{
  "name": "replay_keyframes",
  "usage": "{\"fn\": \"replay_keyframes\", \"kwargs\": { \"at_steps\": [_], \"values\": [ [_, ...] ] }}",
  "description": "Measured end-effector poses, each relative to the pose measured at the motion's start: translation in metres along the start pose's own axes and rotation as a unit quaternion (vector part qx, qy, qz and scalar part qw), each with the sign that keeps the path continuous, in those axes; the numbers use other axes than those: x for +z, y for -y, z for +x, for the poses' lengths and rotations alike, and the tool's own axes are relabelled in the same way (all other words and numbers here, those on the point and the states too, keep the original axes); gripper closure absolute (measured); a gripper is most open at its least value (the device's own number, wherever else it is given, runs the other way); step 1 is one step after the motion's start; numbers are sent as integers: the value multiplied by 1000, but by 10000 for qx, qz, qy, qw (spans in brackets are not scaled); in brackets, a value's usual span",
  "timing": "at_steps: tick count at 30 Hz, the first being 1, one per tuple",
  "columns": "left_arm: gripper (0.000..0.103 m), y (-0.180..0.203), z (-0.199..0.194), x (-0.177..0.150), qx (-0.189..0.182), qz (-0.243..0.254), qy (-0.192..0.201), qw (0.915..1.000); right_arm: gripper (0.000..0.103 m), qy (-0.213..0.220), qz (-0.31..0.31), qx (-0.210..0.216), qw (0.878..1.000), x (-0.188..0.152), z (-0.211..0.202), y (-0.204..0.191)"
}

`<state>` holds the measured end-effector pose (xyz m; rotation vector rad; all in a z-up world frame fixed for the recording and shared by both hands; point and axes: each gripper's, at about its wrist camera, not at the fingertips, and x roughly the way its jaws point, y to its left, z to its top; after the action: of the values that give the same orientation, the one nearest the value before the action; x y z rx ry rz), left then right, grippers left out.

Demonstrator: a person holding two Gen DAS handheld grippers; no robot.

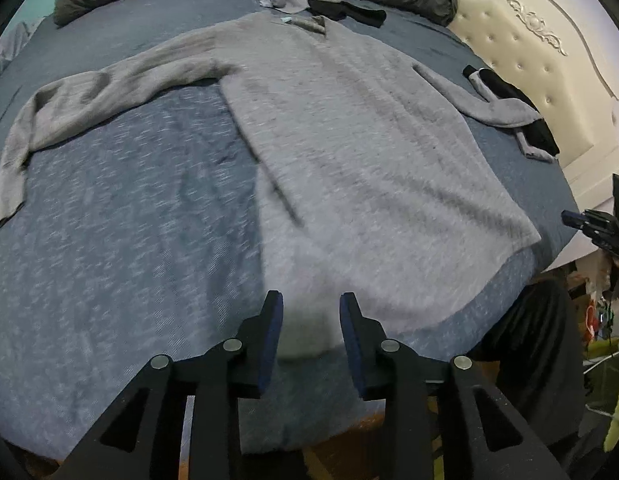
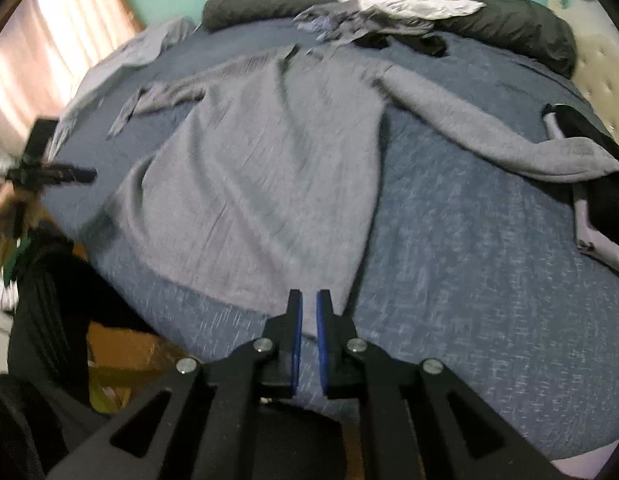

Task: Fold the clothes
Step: 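Lower the hem onto the bed with both tools, holding it flat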

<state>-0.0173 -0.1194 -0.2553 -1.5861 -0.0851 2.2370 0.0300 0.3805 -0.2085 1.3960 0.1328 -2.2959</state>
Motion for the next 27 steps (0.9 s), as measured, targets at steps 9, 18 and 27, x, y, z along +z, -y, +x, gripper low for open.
{"fn": "replay_keyframes", "kwargs": {
  "at_steps": [9, 18, 27],
  "values": [
    [70, -3, 61, 47, 3, -402, -54, 9992, 95, 175, 394, -40, 9991, 16, 17, 15],
    [70, -15, 94, 58, 24, -616, -190, 9979, 95, 98, 438, -8, 9990, 23, 38, 17],
    [100, -15, 68, 57, -273, -502, 218, 9981, 95, 96, 426, -15, 9990, 26, 45, 13]
  ]
}}
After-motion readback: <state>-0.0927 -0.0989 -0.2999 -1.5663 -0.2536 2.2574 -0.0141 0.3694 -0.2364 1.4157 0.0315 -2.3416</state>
